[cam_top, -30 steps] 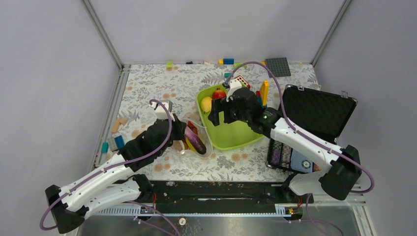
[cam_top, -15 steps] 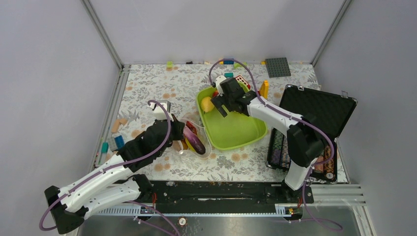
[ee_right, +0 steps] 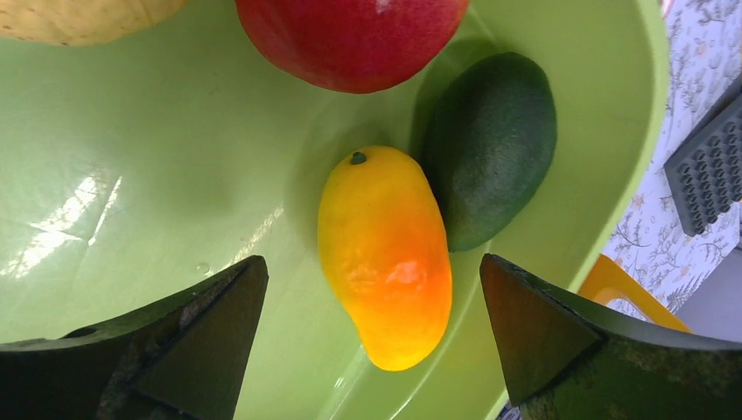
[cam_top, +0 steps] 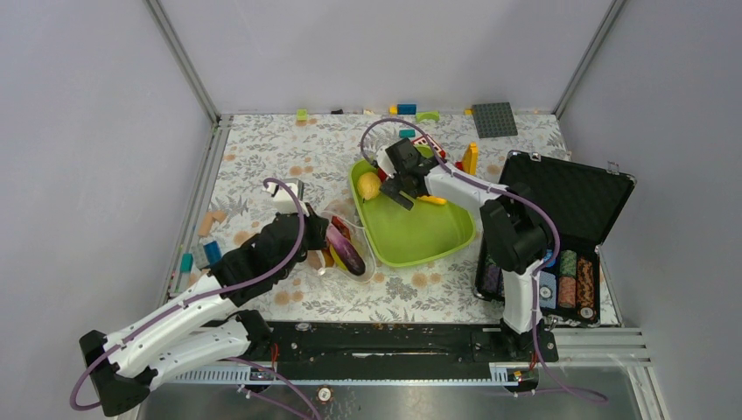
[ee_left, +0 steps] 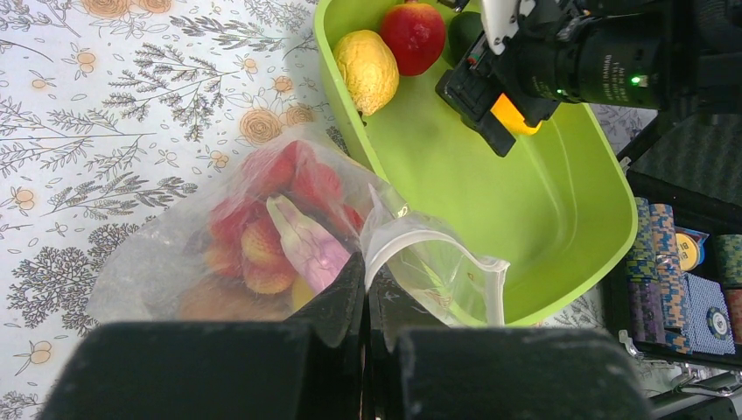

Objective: Place the food in the zip-top bag and seal the zipper
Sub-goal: Pick up the fake fruit from the bin.

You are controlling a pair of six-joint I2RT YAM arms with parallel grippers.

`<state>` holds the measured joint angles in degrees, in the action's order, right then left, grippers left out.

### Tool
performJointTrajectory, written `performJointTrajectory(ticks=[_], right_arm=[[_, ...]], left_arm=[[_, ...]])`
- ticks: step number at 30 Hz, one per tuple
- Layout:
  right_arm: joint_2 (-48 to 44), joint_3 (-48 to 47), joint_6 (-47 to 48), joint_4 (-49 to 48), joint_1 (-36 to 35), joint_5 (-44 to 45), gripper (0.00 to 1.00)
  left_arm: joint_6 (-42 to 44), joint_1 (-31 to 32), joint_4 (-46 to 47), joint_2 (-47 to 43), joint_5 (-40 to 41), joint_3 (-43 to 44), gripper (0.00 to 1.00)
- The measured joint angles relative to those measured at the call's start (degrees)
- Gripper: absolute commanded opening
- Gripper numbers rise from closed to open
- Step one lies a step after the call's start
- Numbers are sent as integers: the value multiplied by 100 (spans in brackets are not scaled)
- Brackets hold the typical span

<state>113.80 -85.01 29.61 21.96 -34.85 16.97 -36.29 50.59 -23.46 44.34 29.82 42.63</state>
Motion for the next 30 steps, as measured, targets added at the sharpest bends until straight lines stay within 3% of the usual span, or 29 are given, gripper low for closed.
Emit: performJointTrajectory(ticks=[23,27,30], right_arm=[[739,-446,70,581,243,-44,93],[798,-542,33,667,262,-116,87],[826,-601,-13,761,289,-160,77]], left_arm=[[2,4,2,142,37,2,0],[0,4,2,140,37,2,0],[2,4,4,140,35,2,0]])
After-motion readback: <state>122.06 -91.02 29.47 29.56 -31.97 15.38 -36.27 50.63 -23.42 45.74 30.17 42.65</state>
